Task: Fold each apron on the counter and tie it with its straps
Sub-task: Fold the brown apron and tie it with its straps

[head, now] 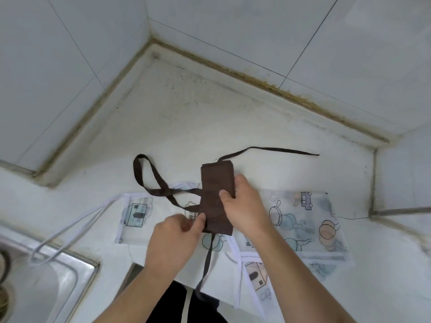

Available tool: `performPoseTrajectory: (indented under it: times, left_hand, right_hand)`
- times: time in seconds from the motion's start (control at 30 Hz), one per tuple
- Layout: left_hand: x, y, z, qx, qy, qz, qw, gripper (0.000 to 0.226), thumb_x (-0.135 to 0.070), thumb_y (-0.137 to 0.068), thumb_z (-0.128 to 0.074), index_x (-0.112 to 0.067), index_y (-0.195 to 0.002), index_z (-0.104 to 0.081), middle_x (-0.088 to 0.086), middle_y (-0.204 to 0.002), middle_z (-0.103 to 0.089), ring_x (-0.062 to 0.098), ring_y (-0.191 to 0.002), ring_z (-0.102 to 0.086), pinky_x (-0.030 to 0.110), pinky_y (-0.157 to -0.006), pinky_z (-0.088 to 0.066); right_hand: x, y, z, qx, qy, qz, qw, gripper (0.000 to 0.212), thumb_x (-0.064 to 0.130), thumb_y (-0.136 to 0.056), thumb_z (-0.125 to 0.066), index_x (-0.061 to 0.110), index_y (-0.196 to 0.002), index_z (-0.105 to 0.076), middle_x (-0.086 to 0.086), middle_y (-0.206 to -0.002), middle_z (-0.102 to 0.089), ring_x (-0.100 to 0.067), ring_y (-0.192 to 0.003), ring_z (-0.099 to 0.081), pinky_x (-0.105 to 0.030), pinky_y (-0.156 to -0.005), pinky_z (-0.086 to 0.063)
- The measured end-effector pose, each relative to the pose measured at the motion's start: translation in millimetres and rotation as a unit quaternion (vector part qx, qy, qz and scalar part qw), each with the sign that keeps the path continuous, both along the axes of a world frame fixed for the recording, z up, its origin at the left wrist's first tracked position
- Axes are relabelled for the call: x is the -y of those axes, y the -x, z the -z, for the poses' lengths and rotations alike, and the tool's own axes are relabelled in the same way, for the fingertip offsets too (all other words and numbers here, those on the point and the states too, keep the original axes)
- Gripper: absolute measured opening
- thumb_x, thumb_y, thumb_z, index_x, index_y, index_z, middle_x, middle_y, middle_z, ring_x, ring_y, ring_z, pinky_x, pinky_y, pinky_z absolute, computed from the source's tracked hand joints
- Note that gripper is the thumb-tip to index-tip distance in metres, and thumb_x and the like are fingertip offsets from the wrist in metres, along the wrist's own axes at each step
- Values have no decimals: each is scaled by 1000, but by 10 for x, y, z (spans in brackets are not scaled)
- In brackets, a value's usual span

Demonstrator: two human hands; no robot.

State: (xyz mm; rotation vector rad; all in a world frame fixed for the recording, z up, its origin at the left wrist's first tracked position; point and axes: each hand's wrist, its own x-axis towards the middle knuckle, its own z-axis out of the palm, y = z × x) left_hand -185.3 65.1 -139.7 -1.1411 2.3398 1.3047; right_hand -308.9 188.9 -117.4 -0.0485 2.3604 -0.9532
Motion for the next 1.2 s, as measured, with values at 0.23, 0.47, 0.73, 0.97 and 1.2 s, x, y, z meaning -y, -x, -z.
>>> performPoseTrajectory:
  times: [0.23, 0.47, 0.73, 0.97, 1.2]
  left_hand:
    - [69, 88, -664, -37, -616, -153, 772, 51, -48, -100, -59, -10, -132, -72, 19, -131, -71, 33, -114, -69, 51, -114, -43]
    - [155, 247, -1305, -124, -483, -60, 865, 42, -30, -90, -78, -6, -123, -73, 21, -122, -74, 41, -116, -70, 63, -112, -45]
    - [245, 347, -2199, -232, -477, 46, 846, 37, -30, -85, -80, -12, -117, -71, 31, -124, -68, 47, -109, -67, 66, -99, -46]
    - [95, 306, -2726, -282, -629, 88, 719, 74, -10, -70, -87, 6, -136, -57, 35, -128, -65, 41, -105, -72, 47, -84, -63]
    - [-60, 77, -2678, -267, -637, 83, 718, 88, -19, -59, -99, 18, -126, -57, 34, -127, -51, 40, -112, -47, 40, -87, -42]
  right_hand:
    - [-149, -232, -680, 79, 176, 69, 979, 6, 23, -101, -63, 28, -104, -62, -1, -91, -79, -21, -85, -78, -52, -85, -63]
    - [-247, -399, -1358, 76, 221, 83, 969, 7, 26, -100, -65, 25, -107, -65, -8, -93, -80, -29, -88, -78, -62, -87, -59]
    - [-343, -528, -2299, 73, 413, 152, 895, 37, 9, -95, -59, 15, -129, -69, -29, -125, -69, -59, -122, -57, -71, -98, -46]
    - [-435, -815, -2921, 48, 578, 165, 798, 43, -4, -89, -53, 8, -126, -71, -30, -123, -70, -43, -106, -72, -52, -88, -61]
    - [-513, -1085, -2881, 51, 612, 194, 765, 39, -4, -78, -54, 10, -103, -81, -22, -99, -76, -34, -81, -77, -38, -62, -64]
